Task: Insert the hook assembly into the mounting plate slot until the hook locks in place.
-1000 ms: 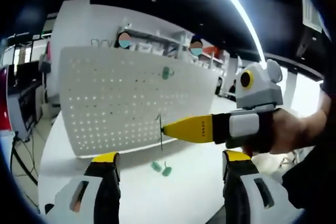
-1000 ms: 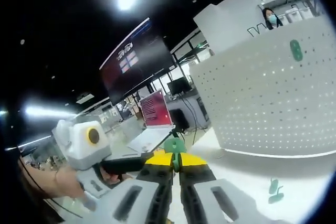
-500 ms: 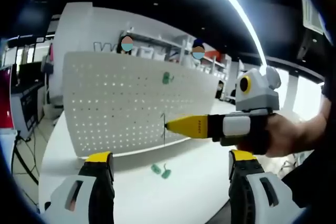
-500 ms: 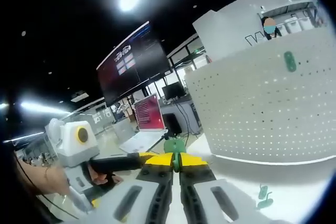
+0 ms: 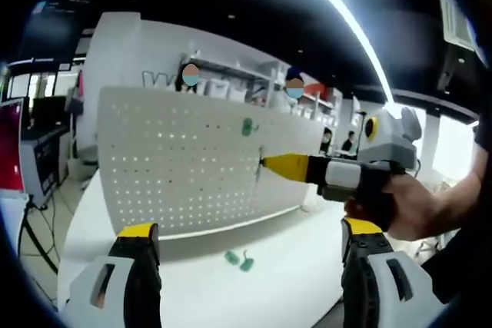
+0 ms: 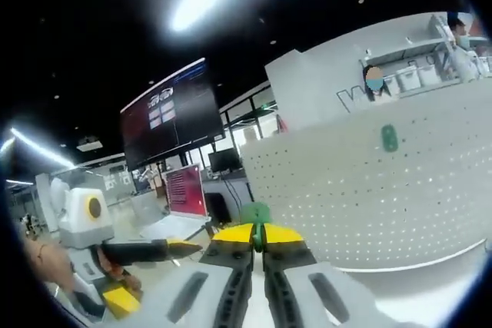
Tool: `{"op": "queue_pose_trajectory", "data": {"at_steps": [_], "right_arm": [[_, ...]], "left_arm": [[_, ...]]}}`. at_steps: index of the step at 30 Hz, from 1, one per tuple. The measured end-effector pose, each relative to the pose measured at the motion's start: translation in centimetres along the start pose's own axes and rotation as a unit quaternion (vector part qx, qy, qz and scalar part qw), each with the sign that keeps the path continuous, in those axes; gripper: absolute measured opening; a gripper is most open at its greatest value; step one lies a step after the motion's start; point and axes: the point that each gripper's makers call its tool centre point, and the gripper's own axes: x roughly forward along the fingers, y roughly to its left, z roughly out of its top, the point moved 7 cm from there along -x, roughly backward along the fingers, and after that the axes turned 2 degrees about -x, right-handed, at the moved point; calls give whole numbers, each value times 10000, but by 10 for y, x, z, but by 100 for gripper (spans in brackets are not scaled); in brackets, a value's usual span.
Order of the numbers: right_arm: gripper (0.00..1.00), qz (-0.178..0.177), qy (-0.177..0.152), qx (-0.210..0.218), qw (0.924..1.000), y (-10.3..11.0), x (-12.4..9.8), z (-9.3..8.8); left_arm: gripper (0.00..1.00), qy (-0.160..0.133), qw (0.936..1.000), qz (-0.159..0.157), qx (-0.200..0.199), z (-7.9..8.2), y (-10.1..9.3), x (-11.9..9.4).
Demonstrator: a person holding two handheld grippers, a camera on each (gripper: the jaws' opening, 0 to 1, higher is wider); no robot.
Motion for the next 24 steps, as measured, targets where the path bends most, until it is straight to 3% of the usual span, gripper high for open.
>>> {"op": "queue_pose_trajectory", "data": {"at_steps": [11,24], "right_arm": [[0,-656,-441,-256,9965,-43,15,24],[0,-1537,-782,-519,9836,-109,25,50]], "left_arm": [[100,145,9998,75,-124,-11,6,-1],[100,168,9997,93,-165,-6,12,-1]]}}
